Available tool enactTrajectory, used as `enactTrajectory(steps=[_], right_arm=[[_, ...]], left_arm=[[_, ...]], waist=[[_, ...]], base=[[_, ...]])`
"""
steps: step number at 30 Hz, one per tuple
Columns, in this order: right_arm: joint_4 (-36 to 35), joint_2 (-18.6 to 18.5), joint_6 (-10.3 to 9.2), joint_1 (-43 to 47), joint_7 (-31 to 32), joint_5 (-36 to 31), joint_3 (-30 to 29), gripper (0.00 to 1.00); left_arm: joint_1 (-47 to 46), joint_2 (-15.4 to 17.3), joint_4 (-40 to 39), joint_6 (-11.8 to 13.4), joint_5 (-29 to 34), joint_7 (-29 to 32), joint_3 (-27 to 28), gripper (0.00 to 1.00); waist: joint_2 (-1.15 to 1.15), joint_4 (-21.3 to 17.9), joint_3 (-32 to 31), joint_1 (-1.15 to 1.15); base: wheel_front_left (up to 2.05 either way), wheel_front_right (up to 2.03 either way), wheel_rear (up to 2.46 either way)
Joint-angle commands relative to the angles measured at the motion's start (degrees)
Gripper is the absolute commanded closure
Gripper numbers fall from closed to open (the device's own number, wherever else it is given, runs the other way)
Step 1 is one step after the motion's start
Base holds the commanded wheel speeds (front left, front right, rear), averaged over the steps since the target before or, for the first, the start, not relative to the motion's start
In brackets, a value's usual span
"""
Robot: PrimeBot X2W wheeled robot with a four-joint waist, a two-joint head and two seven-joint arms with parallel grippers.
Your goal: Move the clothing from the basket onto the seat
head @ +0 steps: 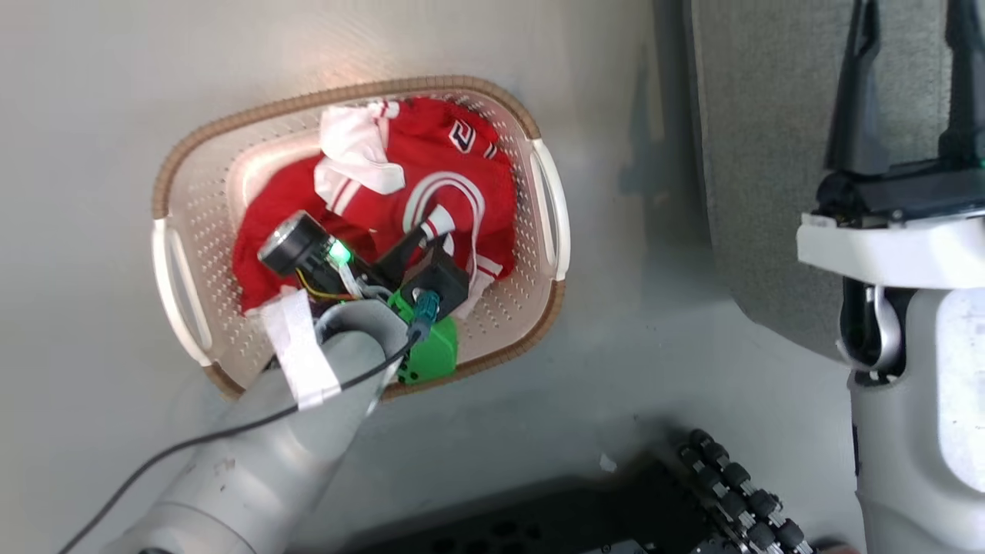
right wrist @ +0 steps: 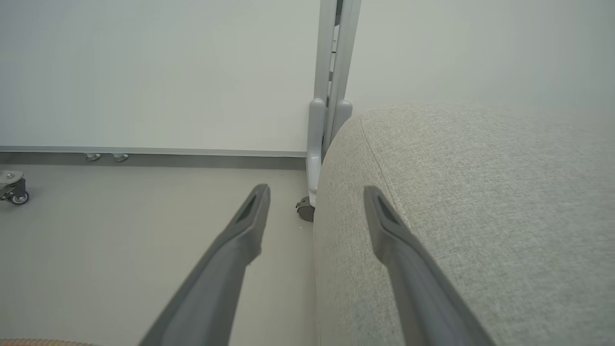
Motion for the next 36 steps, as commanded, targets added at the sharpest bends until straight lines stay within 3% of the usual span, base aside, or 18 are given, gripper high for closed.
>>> enactTrajectory(steps=[1,7,15,27,36], right_arm=[[0.5,-0.2,0.00,1.5,-0.2,-0.4,0.0,0.00],[3.4,-0.2,0.00,6.8,-0.2,-1.6,1.5,0.00],[6.4,-0.2,0.00,14.0,-0.2,-2.4,3.2,0.00],[9.0,-0.2,0.00,21.9,-0.2,-1.8,5.3,0.00],[9.9,-0.2,0.00,26.4,-0.2,-1.1,7.8,0.00]], left_arm=[[2.0,0.3,-2.0,0.6,-1.2,-0.3,0.8,1.00],[11.0,0.7,-10.3,1.6,-5.2,-0.3,5.5,1.00],[21.3,0.6,-21.1,1.9,-6.1,-0.3,11.4,1.00],[29.3,-0.3,-33.7,0.7,-4.0,-0.3,19.5,1.00],[31.7,-1.3,-40.7,-0.7,-2.4,-0.3,23.1,1.00]], waist=[[0.00,2.5,-7.2,0.00],[0.00,3.6,-18.0,0.00],[0.00,5.2,-31.5,0.00],[0.00,5.2,-44.2,0.00],[0.00,4.8,-49.1,0.00]], base=[[0.00,0.00,0.00],[0.00,0.00,0.00],[0.00,0.00,0.00],[0.00,0.00,0.00],[0.00,0.00,0.00]])
